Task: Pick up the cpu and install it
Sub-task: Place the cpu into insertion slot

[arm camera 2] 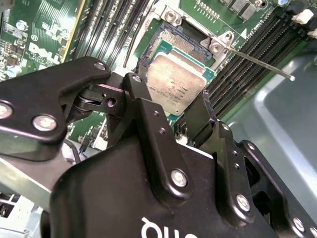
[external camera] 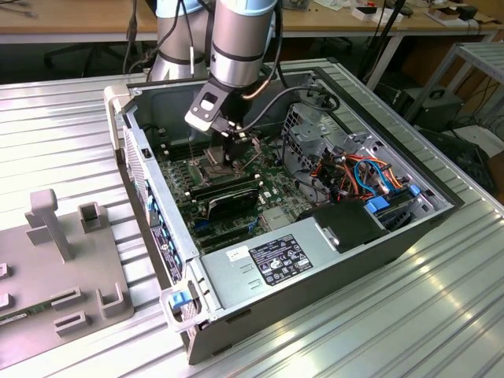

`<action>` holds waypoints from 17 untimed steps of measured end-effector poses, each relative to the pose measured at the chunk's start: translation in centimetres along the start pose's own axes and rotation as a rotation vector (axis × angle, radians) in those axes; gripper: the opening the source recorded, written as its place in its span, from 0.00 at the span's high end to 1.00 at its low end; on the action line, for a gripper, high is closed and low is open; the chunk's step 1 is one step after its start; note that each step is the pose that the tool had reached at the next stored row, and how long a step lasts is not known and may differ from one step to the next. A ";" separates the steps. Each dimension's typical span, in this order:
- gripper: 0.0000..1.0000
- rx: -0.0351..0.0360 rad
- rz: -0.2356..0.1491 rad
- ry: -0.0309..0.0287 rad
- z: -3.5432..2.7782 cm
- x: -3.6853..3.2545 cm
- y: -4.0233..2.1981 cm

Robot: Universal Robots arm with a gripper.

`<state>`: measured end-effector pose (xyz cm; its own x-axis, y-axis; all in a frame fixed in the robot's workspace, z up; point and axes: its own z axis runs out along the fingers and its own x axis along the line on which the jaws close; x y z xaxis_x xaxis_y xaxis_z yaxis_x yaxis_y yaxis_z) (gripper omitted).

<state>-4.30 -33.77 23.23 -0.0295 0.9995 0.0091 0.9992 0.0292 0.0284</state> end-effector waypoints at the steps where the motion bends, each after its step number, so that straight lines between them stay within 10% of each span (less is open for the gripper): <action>1: 0.45 -0.0001 0.000 0.0000 0.26 0.00 -0.01; 17: 0.45 -0.0001 0.000 0.0000 1.41 -0.01 -0.05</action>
<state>-4.31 -33.77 21.83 -0.0295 0.9995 0.0091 0.9992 0.0292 0.0285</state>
